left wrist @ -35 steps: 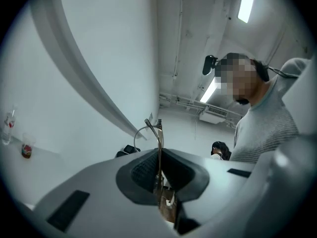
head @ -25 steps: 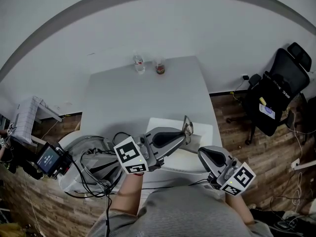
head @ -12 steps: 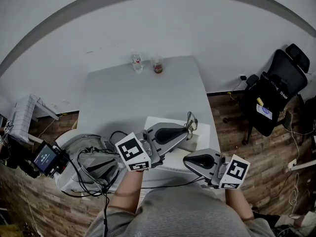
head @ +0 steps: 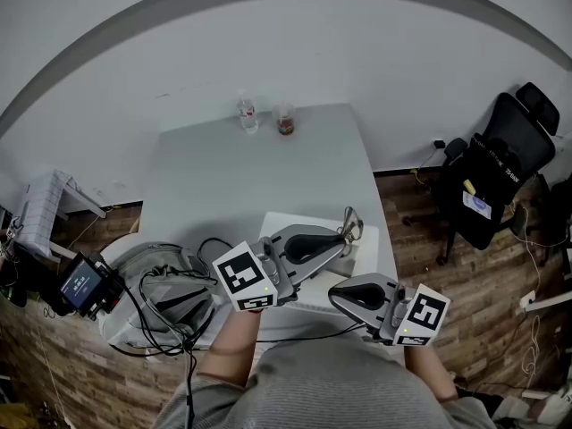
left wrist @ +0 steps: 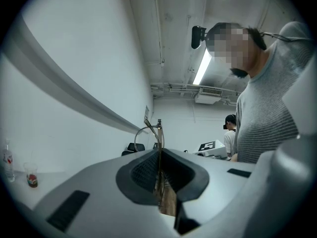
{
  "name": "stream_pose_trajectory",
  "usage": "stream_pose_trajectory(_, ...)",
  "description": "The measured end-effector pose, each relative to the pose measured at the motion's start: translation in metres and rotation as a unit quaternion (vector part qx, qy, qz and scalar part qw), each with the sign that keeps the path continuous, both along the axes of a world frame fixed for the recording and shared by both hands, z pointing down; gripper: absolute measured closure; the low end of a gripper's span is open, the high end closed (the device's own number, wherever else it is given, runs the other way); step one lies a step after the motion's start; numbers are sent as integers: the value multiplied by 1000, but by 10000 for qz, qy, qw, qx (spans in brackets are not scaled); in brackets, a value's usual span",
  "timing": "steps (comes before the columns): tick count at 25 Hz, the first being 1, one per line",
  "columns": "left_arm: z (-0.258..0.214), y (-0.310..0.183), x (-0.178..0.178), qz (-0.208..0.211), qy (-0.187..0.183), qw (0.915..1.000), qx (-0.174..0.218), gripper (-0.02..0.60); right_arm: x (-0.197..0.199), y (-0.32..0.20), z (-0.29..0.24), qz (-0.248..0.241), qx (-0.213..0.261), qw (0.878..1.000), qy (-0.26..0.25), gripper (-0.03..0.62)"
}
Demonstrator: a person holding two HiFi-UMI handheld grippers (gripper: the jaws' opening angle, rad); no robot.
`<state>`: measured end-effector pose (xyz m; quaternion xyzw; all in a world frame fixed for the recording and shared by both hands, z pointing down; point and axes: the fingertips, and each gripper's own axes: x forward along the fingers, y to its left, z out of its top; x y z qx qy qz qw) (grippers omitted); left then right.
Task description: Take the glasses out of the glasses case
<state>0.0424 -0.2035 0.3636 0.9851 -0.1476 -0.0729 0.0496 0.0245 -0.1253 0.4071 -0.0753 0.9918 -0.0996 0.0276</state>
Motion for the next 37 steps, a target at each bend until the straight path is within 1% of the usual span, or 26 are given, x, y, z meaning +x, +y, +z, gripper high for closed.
stream_pose_trajectory(10, 2, 3, 5, 83, -33, 10000, 11, 555, 0, 1, -1, 50, 48, 10000, -20, 580)
stream_pose_trajectory(15, 2, 3, 5, 100, -36, 9999, 10, 555, -1, 2, -4, 81, 167, 9998, -6, 580)
stream_pose_trajectory(37, -1, 9, 5, 127, -32, 9999, 62, 555, 0, 6, -9, 47, 179, 9998, -48, 580)
